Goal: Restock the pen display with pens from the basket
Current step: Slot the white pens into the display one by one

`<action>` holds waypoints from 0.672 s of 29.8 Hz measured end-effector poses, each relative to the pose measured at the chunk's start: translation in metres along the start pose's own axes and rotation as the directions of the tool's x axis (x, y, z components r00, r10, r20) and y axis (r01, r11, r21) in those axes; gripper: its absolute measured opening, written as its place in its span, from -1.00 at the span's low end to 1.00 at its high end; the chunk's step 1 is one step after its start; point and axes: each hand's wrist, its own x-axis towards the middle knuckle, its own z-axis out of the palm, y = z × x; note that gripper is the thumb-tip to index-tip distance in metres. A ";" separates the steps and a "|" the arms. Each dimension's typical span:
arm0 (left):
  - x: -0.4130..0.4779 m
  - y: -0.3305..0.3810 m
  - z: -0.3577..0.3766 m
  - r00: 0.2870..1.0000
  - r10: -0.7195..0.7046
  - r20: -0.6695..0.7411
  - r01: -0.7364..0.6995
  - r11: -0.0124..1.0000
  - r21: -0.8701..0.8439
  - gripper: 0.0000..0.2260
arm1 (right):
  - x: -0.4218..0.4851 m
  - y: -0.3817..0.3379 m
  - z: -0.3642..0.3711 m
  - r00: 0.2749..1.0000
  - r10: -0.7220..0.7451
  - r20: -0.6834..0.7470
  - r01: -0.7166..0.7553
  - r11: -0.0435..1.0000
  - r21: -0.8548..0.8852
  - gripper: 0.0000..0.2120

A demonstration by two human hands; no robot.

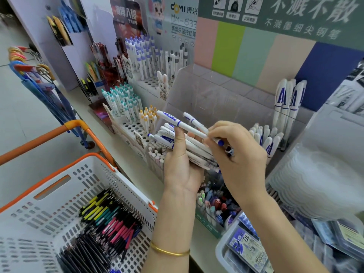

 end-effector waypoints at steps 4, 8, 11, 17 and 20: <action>-0.001 -0.004 0.003 0.992 0.094 -0.084 -0.091 0.995 0.037 -0.74 | -0.004 0.000 0.003 0.998 0.054 0.022 -0.054 0.999 -0.005 -0.92; -0.001 -0.001 0.006 0.990 0.132 -0.039 -0.132 0.991 0.006 -0.89 | -0.004 -0.002 0.003 0.991 0.105 0.083 -0.112 0.990 0.082 -0.90; 0.001 0.002 0.003 0.989 0.143 -0.025 -0.143 0.990 -0.007 -0.83 | -0.003 -0.001 -0.001 0.947 0.270 0.175 -0.312 0.905 0.289 -0.88; 0.002 0.006 0.008 0.968 0.245 -0.054 -0.239 0.967 0.088 -0.89 | -0.005 -0.005 0.001 0.805 0.529 0.269 -0.593 0.694 0.408 -0.85; 0.003 0.009 0.012 0.901 0.433 0.020 -0.428 0.882 0.198 -0.76 | -0.012 -0.020 0.012 0.736 0.629 0.249 -0.671 0.634 0.384 -0.85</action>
